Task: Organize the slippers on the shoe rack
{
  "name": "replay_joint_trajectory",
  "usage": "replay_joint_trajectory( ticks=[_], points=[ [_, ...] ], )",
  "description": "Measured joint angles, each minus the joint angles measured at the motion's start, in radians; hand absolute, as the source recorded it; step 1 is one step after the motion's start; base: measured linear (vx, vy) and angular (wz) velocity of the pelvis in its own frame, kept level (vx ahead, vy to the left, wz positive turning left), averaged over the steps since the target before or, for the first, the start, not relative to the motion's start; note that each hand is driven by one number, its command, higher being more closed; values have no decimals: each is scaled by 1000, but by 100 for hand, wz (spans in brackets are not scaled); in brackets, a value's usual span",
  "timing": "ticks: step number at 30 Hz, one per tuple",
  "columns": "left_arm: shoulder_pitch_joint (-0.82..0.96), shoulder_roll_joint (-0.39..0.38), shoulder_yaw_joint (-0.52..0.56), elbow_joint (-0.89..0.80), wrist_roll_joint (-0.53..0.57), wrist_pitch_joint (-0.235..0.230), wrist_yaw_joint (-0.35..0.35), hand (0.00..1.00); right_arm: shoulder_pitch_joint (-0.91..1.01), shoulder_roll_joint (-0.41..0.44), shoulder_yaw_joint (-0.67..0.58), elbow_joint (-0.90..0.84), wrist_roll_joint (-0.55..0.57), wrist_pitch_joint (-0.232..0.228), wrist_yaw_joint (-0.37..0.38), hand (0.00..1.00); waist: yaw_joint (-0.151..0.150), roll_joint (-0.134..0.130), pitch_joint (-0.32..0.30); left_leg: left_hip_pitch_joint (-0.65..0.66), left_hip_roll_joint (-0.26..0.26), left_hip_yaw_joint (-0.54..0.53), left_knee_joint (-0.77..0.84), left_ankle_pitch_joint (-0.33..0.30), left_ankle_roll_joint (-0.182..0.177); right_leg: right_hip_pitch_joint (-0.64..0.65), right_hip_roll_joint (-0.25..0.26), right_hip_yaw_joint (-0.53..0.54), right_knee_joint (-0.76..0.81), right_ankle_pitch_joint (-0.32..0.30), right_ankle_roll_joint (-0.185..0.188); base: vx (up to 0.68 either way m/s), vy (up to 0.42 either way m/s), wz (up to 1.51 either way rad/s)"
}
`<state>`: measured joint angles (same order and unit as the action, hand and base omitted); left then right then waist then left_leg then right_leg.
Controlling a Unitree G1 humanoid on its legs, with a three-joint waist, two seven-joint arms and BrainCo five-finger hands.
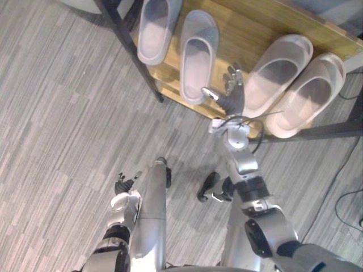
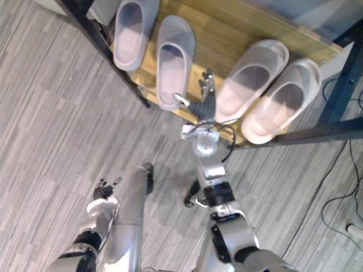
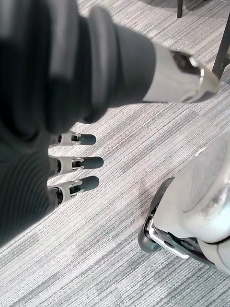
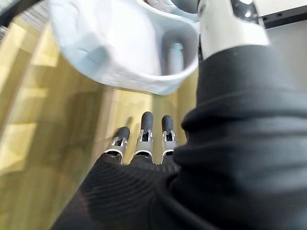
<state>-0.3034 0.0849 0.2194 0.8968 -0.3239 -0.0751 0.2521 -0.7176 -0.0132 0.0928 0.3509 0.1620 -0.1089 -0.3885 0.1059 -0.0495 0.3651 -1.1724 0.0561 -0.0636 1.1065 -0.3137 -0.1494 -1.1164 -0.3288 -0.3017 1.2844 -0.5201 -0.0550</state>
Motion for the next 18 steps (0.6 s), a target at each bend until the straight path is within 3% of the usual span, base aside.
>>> replay_joint_trajectory(
  ticks=[18],
  points=[
    [-22,-17,-16,1,-4,-8,-18,0,-238,-30,-66,177,212,-69,28,0,25,24,26,-57,-31,-29,23,-2,6,-35,-30,-19,43,-24,31,-8,24,6]
  ],
)
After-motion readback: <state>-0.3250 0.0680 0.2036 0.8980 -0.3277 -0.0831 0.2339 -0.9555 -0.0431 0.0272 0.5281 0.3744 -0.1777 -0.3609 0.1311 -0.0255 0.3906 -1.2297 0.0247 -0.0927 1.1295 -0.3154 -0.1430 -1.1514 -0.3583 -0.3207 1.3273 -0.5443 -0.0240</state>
